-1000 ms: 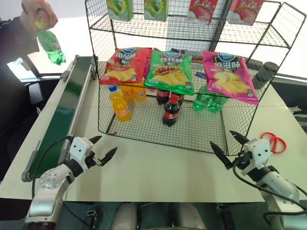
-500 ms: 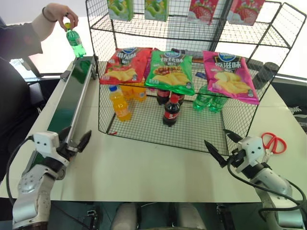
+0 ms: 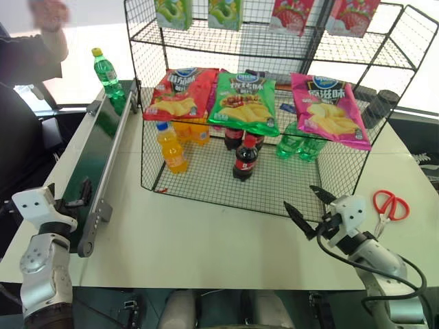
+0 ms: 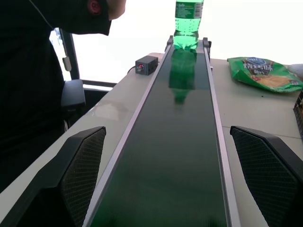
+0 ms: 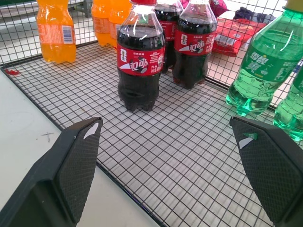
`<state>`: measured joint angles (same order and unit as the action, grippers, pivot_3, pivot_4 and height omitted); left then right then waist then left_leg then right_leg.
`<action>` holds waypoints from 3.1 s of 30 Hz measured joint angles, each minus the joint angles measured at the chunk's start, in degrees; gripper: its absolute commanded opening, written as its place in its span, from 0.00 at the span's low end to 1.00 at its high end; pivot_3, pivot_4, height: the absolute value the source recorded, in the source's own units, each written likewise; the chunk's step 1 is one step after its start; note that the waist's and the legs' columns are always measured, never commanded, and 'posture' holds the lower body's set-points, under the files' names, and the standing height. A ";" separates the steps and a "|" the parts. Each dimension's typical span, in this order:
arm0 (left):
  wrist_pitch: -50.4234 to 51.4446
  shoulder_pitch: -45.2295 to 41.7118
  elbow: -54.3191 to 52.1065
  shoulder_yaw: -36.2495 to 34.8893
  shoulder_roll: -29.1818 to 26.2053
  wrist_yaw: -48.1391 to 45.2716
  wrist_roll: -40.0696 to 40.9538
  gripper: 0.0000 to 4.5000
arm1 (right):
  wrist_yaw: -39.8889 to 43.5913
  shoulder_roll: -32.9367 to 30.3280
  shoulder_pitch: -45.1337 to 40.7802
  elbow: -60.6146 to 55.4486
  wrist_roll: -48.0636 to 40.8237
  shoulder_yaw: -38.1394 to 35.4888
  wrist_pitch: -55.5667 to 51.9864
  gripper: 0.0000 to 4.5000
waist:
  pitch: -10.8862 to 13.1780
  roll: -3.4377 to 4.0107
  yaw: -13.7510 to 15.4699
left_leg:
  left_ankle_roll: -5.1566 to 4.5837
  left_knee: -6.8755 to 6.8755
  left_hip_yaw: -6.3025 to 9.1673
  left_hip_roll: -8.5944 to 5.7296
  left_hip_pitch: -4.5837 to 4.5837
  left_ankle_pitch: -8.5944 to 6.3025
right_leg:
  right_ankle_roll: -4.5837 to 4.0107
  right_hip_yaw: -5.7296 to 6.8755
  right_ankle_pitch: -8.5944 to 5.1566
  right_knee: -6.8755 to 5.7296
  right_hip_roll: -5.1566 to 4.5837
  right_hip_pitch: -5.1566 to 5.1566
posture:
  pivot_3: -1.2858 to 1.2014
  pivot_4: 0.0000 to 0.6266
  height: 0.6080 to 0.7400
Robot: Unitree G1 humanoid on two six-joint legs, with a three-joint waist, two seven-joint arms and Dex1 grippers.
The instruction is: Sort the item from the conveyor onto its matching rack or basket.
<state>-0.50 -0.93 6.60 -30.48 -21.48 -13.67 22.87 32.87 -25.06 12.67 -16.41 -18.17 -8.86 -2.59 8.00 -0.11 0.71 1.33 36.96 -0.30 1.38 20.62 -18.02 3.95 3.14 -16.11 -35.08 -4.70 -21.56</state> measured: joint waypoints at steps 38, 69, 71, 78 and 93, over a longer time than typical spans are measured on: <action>-2.70 -4.43 2.97 2.66 4.13 5.21 -2.99 1.00 | 13.17 0.61 -6.35 -6.77 -3.32 20.44 -3.59 1.00 | 0.01 -0.37 -0.04 | 0.01 0.01 0.00 0.01 0.00 0.00 | 0.02 0.03 0.02 -0.01 -0.01 -0.01 | 0.52 0.24 1.00; -6.17 -4.65 4.21 1.73 4.06 9.32 -4.89 0.62 | 14.66 1.09 -6.20 -6.37 -3.64 20.92 -3.80 1.00 | 0.01 -0.38 0.08 | 0.02 0.01 0.00 0.01 0.00 0.00 | 0.01 0.03 0.01 0.00 -0.04 -0.01 | 0.52 0.24 1.00; -6.44 -4.40 4.20 1.74 4.06 9.22 -4.93 0.60 | 14.65 1.07 -6.20 -6.37 -4.00 20.91 -4.42 1.00 | 0.01 -0.38 0.06 | 0.02 0.02 0.00 0.01 0.00 0.00 | 0.01 0.03 0.01 0.00 -0.05 0.00 | 0.52 0.24 1.00; -6.55 -2.31 2.44 2.72 2.22 6.16 -5.43 0.60 | 14.51 0.81 -6.50 -6.40 -4.56 20.77 -5.51 1.00 | 0.04 -0.48 -0.03 | 0.03 0.01 0.00 0.01 0.10 -0.01 | 0.00 0.03 0.01 0.00 -0.05 -0.10 | 0.52 0.24 1.00; -2.54 0.43 -15.58 28.45 -1.15 -22.64 -3.10 0.60 | 10.98 -0.08 -16.49 -9.06 -5.59 19.11 -12.19 1.00 | 0.03 -0.50 -0.08 | 0.23 0.10 0.01 -0.04 0.77 0.14 | -0.07 0.06 0.08 -0.07 -0.07 -0.72 | 0.52 0.24 1.00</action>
<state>-3.03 -0.51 -8.97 -2.02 -22.64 -36.30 19.78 43.84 -25.14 -3.81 -25.47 -23.76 10.25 -14.78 8.03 -0.61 0.63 1.56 37.06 -0.29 1.34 21.38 -17.89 3.88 3.21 -16.03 -35.14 -4.77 -22.28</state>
